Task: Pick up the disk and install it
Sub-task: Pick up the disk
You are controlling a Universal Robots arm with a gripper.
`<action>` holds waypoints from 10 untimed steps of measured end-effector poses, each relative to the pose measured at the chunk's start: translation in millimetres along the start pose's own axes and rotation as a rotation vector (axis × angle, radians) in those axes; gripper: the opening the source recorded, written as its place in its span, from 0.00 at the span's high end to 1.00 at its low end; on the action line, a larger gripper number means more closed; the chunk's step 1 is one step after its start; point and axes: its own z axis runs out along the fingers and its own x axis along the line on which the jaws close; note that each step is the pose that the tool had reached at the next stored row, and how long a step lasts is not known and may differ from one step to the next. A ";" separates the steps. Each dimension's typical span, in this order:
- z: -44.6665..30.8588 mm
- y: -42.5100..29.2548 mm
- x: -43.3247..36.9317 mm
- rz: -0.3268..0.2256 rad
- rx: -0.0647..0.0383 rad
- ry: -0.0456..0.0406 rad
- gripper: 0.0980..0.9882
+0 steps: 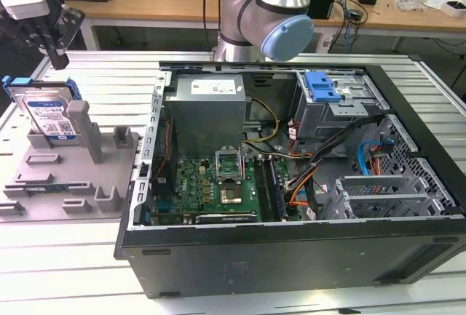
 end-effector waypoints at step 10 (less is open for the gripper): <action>-0.1 -0.1 1.9 -0.033 0.000 0.0015 0.99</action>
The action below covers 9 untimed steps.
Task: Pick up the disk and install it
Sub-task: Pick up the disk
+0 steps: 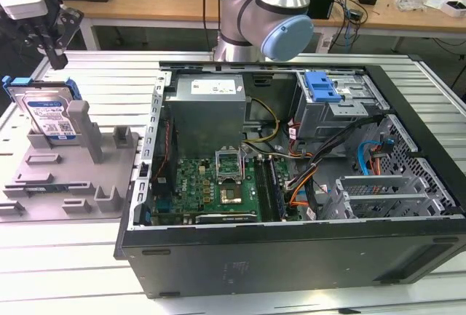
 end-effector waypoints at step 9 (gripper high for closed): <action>0.4 0.0 -0.1 -0.233 0.000 0.0100 0.99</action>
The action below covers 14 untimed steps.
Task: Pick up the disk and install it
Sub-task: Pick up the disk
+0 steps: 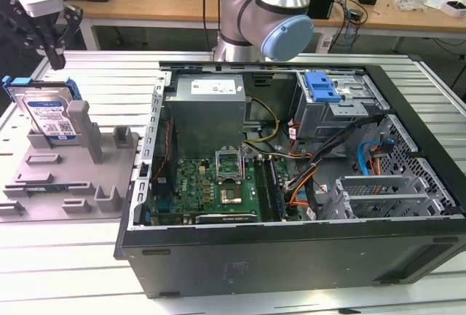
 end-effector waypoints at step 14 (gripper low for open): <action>0.4 0.0 0.0 -0.327 0.001 0.0141 0.99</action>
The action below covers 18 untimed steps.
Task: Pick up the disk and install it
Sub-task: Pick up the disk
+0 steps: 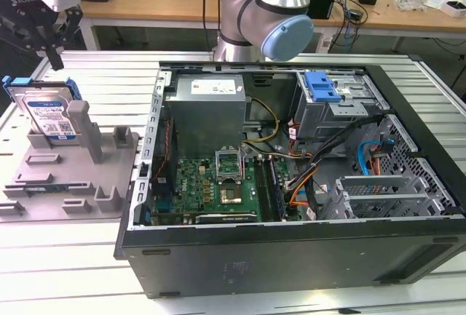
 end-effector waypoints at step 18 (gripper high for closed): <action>0.0 0.0 0.0 -0.421 0.001 0.0182 0.78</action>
